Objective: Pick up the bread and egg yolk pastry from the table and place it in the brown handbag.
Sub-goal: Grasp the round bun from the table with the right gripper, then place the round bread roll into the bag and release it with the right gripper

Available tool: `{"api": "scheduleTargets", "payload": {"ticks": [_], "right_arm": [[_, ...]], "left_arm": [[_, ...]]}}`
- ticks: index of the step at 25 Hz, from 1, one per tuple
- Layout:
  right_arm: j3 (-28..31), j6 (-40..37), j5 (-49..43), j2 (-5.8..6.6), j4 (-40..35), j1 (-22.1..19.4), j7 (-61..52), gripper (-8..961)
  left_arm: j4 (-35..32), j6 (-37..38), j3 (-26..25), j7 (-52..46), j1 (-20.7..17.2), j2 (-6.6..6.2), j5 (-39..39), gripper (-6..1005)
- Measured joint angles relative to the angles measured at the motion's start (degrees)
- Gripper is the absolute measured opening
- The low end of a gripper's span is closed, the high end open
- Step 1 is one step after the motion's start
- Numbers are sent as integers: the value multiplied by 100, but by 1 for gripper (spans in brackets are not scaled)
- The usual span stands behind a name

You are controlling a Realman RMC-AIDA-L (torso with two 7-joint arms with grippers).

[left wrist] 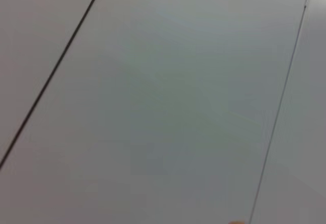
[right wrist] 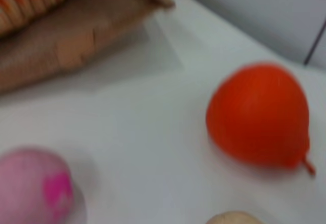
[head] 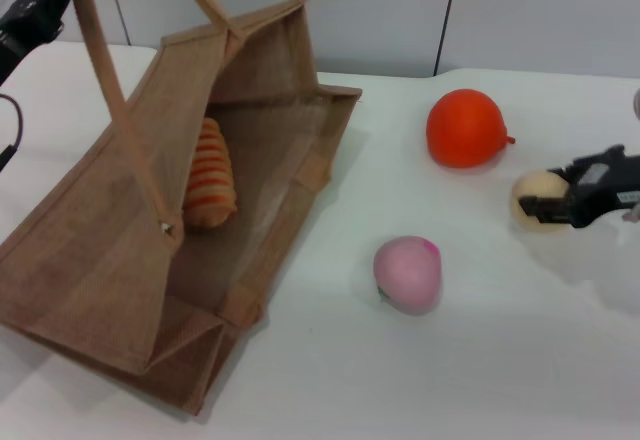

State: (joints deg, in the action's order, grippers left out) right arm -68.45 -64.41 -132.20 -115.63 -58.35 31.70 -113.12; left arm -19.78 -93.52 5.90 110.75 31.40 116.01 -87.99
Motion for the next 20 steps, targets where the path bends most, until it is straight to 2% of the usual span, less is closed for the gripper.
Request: {"api": "scheduleTargets", "payload": {"ticks": [6, 11, 20], "right_arm": [[-271, -343, 994, -5, -347, 181, 475, 500], [-1068, -271, 1671, -7, -301, 539, 703, 495], [-2763, 1057, 2361, -22, 356, 1285, 763, 486]], "left_arm": [[0, -66, 17, -71, 338, 6, 387, 116], [13, -311, 67, -200, 643, 15, 652, 116], [-2, -1026, 55, -503, 689, -8, 638, 116]]}}
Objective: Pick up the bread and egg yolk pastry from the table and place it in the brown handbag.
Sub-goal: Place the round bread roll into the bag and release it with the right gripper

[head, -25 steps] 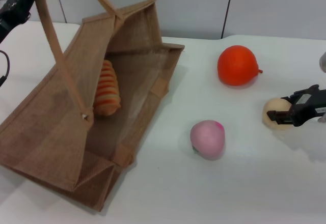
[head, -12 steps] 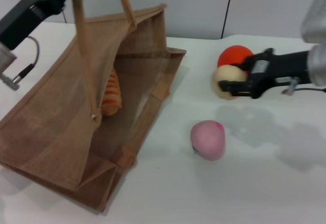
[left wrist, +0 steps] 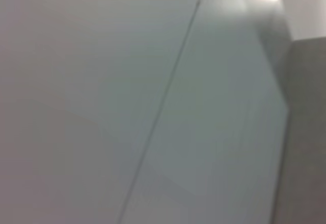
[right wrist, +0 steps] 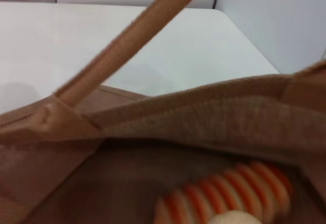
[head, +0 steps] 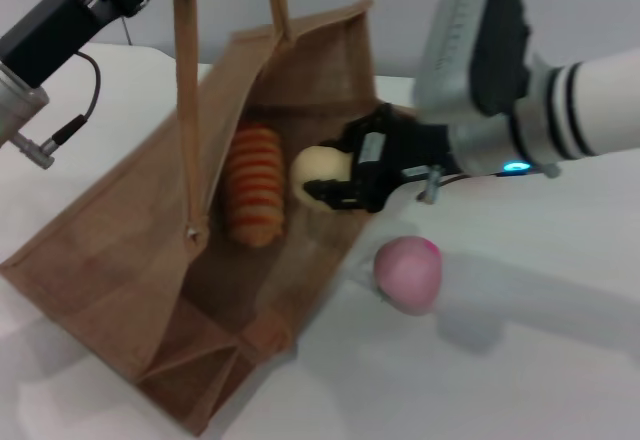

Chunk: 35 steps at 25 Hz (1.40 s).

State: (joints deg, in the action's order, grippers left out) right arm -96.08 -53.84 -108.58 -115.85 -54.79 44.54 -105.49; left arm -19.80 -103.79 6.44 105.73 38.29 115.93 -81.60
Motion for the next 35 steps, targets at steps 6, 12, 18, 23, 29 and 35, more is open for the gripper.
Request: {"api": "scheduleTargets", "payload": {"ticks": [6, 12, 18, 23, 29, 35], "right_arm": [[-965, 995, 404, -8, 110, 171, 3, 483], [-1704, 1961, 521, -7, 244, 307, 19, 480], [-2364, 2713, 527, -30, 298, 280, 186, 478], [-2554, 2949, 697, -42, 224, 208, 118, 632], [-2529, 2794, 1046, 10, -342, -131, 314, 779], [-1880, 2012, 1026, 38, -1181, -913, 407, 880]], "left_arm": [[-12, -551, -72, -124, -89, -37, -169, 116], [-13, -728, -81, -184, -262, -99, -386, 116], [-12, -772, -82, -208, -435, -163, -575, 116], [-2, -727, -83, -196, -478, -175, -582, 116], [-7, -631, -273, -154, -578, -176, -585, 116], [20, -280, -576, 1, -733, -158, -585, 116]]}}
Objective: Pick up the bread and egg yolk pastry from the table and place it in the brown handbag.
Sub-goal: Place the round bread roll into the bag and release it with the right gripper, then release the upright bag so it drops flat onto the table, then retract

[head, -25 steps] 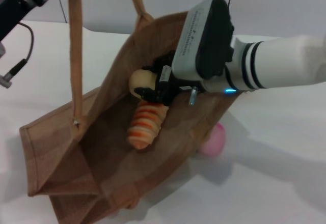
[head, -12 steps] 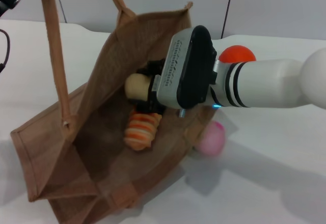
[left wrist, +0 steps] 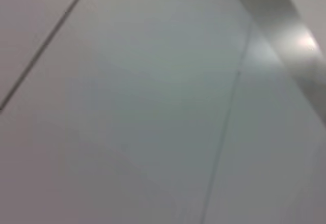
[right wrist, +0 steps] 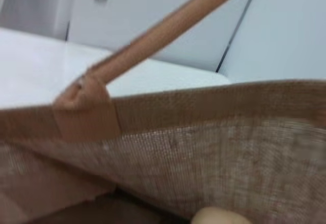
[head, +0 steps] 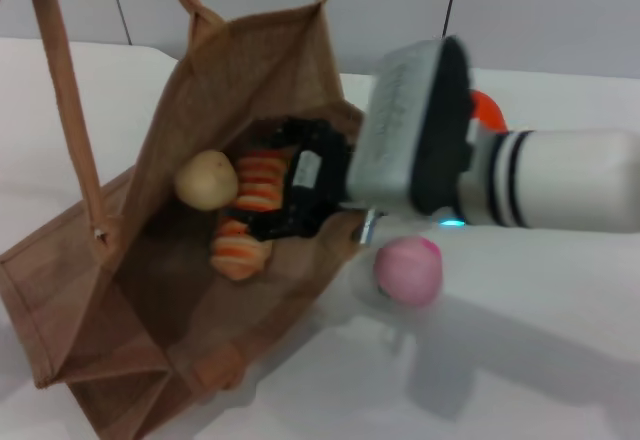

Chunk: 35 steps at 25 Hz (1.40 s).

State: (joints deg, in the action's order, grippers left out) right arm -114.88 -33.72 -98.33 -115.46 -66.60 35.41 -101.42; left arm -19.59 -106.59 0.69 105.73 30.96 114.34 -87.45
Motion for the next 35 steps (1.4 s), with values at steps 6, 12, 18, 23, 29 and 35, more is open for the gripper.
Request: {"api": "scheduleTargets", "payload": {"ticks": [6, 12, 18, 23, 29, 35], "right_arm": [[1362, -1163, 50, 4, -314, -738, 267, 896], [3283, -2750, 1112, 8, 210, -1096, 1332, 896], [5351, -4430, 1928, 6, 1549, -1000, 2590, 895], [6270, -4772, 2003, -8, 2230, -907, 3270, 895], [6606, -4799, 2459, -4, 2928, -891, 4256, 894], [6635, -4808, 3287, -2, 3623, -885, 5392, 894]], "left_arm": [[12, 746, -13, 185, -27, 41, 62, 116], [41, 1843, 55, 609, 24, 156, 117, 116], [413, 2795, 79, 1514, 299, 178, 505, 123], [943, 3267, 56, 2666, 391, 190, 496, 167], [1545, 3008, 91, 3882, 451, 206, 527, 290], [1737, 1814, 217, 4161, 342, 209, 656, 549]]}}
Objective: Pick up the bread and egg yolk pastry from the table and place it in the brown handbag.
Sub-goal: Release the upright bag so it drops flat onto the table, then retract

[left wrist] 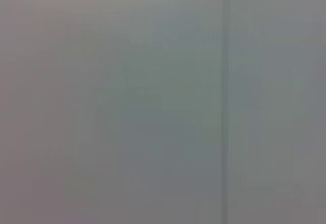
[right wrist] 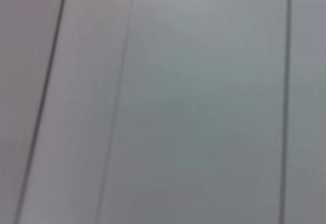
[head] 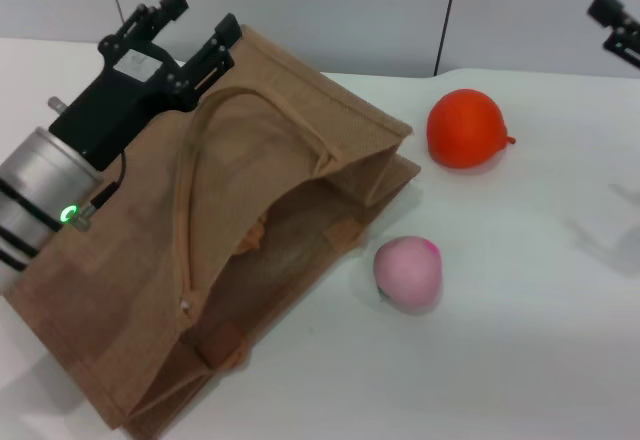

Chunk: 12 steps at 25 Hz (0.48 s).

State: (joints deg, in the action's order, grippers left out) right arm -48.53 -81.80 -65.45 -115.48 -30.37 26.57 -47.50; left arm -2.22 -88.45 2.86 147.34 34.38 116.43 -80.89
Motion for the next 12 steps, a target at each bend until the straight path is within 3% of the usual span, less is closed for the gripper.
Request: {"api": "scheduleTargets", "payload": {"ticks": [4, 6, 12], "right_arm": [[3, -2, 659, -1, 519, 18, 861, 894], [4, -4, 1020, -6, 818, 60, 1247, 894], [8, 9, 2366, -17, 1750, 134, 2228, 894]], "left_arm": [[2, -697, -119, 30, -173, 2, -107, 744], [13, -583, -313, 43, -236, 10, -348, 881], [524, 332, -1067, 366, -302, 48, -1621, 881]]}}
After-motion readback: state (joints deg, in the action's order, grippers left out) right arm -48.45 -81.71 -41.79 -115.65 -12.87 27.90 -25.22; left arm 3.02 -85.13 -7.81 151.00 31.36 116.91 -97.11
